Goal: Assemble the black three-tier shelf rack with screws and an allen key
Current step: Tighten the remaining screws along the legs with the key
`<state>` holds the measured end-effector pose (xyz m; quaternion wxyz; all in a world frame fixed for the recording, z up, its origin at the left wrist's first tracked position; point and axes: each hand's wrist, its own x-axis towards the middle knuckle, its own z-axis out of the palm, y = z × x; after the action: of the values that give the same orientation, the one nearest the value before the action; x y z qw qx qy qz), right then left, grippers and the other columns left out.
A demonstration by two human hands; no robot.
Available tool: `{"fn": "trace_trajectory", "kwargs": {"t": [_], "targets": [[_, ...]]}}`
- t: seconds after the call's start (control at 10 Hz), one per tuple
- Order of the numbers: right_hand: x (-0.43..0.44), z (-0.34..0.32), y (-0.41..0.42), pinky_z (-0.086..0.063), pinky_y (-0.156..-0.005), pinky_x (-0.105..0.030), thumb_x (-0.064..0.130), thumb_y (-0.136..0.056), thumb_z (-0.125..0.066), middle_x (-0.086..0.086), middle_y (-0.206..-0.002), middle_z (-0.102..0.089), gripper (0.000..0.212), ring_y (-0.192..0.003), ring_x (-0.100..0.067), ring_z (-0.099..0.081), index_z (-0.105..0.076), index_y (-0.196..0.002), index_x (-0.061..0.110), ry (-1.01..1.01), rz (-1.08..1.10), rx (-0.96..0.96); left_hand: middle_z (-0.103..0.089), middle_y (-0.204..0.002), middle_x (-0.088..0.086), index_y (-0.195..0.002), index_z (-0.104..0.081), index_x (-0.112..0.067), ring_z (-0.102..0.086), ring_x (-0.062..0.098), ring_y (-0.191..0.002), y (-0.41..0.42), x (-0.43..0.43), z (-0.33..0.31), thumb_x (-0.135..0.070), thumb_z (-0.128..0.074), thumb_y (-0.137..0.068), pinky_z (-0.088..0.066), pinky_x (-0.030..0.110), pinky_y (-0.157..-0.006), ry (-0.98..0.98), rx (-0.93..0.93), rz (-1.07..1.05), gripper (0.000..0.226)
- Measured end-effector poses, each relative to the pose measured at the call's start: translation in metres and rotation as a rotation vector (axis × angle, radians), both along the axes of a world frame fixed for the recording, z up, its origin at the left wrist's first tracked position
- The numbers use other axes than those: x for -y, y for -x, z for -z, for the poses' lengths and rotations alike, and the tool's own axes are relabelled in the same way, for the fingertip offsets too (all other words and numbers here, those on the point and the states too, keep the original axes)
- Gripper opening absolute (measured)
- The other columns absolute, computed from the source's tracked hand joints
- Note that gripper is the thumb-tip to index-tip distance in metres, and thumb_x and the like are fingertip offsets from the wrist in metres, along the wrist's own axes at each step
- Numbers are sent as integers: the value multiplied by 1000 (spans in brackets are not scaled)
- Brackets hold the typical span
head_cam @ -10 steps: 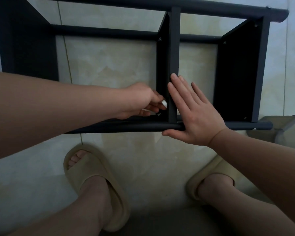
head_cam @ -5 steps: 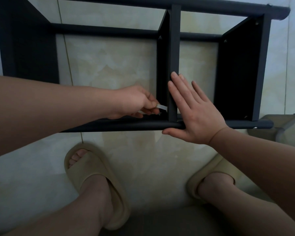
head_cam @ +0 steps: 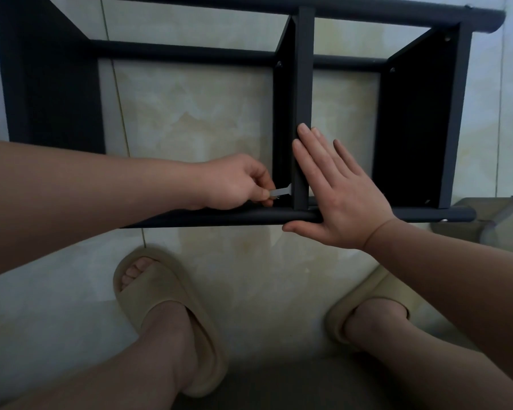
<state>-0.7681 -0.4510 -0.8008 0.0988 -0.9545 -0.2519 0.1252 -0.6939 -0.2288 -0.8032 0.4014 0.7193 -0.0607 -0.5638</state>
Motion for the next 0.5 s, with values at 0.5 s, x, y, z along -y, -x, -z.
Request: {"fn": "trace_trajectory", "kwargs": {"t": [0.5], "targets": [[1, 0, 0, -22, -122, -57, 81, -90, -43, -15, -170, -4, 111, -158, -30, -4, -10, -161, 3, -3, 0, -5, -68, -74, -7, -80, -66, -26, -59, 6, -65, 0, 4, 1, -14, -69, -91, -46, 26, -69, 38, 84, 128, 16]]}}
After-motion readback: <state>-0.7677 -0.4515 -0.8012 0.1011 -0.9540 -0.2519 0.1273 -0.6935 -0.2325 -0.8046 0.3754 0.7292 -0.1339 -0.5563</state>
